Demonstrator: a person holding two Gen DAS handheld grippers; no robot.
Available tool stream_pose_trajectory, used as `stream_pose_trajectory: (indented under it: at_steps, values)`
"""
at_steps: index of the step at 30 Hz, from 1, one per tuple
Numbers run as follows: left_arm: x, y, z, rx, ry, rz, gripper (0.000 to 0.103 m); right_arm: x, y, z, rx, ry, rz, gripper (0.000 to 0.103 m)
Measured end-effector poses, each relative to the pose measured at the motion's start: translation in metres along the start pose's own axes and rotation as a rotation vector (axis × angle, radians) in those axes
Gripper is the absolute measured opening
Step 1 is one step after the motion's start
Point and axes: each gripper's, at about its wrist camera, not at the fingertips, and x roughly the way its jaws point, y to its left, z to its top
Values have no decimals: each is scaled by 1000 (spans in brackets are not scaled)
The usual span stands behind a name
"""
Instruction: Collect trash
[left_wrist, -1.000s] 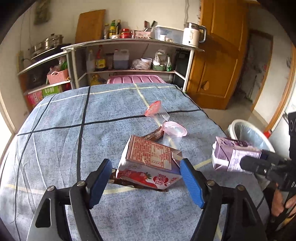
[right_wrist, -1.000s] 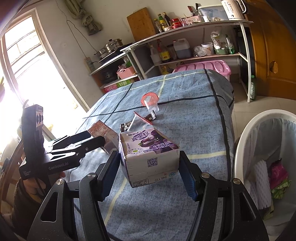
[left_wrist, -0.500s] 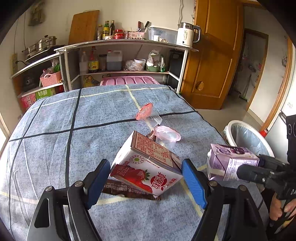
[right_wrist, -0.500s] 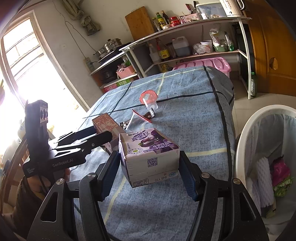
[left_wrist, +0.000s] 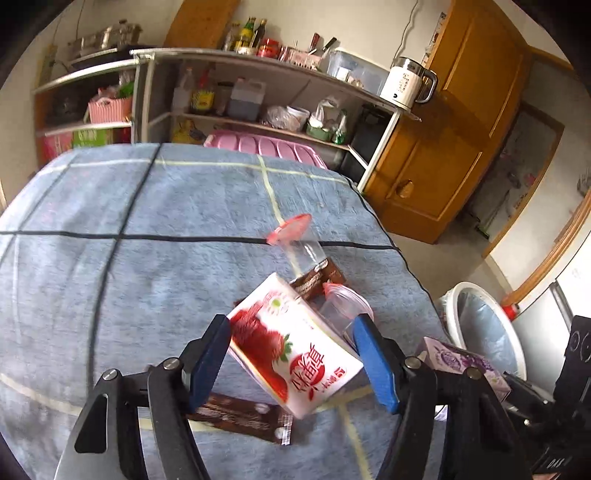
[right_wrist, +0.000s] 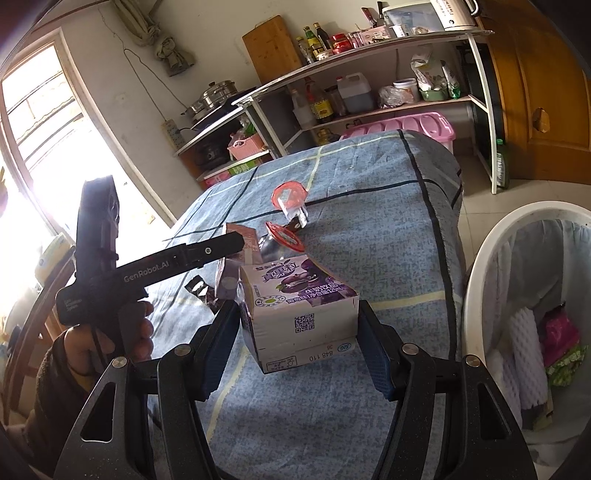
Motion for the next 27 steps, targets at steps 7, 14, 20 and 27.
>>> stream_pose_trajectory:
  at_steps: [7, 14, 20, 27]
  values:
    - [10, -19, -3, 21, 14, 38, 53, -4, -7, 1, 21, -8, -1, 64]
    - [2, -24, -3, 50, 30, 158, 78, -4, -9, 0, 23, -11, 15, 64]
    - [21, -12, -13, 2, 118, 147, 82, -6, -11, -1, 30, -16, 37, 64]
    - [27, -33, -19, 100, 130, 193, 53, -10, -16, -2, 41, -25, 41, 64]
